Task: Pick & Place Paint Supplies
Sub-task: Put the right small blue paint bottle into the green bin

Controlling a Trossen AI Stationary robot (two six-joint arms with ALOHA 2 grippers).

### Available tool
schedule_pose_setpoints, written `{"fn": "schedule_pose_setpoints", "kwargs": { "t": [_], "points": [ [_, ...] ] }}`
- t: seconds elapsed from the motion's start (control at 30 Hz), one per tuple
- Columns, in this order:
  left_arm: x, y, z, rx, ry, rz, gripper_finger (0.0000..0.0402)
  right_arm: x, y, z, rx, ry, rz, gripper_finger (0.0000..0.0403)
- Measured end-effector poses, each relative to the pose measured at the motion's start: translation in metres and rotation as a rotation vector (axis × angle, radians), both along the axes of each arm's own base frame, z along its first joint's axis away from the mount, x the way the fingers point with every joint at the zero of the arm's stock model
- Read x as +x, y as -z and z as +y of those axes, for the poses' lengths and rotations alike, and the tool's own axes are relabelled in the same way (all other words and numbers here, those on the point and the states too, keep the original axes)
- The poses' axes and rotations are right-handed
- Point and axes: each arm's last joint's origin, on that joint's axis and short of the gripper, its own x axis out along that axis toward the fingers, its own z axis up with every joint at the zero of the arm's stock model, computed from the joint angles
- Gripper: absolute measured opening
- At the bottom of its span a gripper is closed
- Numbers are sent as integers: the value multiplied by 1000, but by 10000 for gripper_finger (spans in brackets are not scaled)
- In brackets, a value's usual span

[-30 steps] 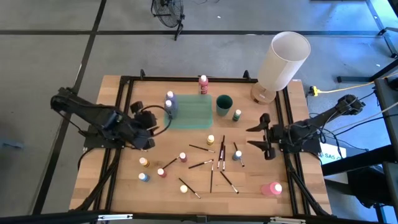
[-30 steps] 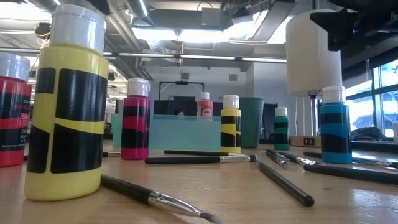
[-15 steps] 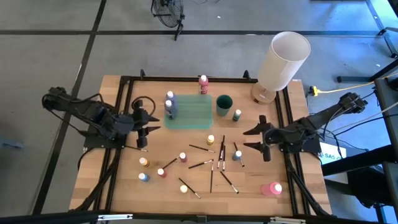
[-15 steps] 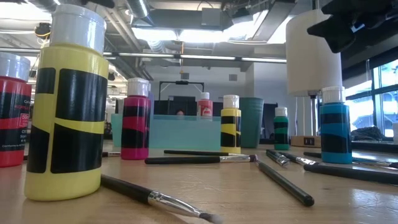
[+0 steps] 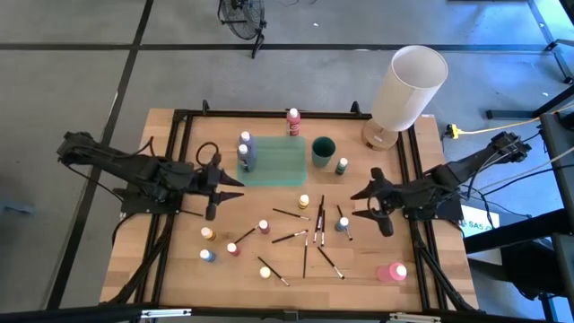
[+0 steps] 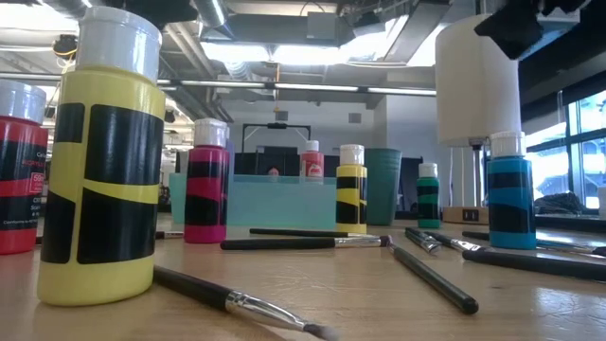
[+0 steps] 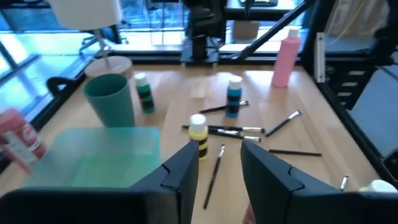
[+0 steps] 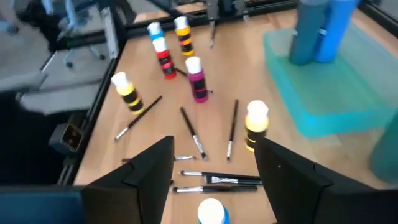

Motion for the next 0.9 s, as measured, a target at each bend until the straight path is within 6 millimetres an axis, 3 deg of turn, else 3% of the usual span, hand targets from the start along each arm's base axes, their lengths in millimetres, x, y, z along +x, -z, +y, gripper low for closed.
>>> {"fn": "schedule_pose_setpoints", "kwargs": {
  "t": [0.47, 0.7, 0.9],
  "points": [
    [3, 3, -1, 47, 32, -62, 114, 30, -19, 22, 85, -63, 224, 183],
    [3, 1, -1, 104, 49, -84, 114, 36, -12, 26, 205, 41, 311, 194],
    [3, 2, -1, 118, 54, -73, 113, 43, -3, 28, 177, 97, 340, 221]
  ]
}}
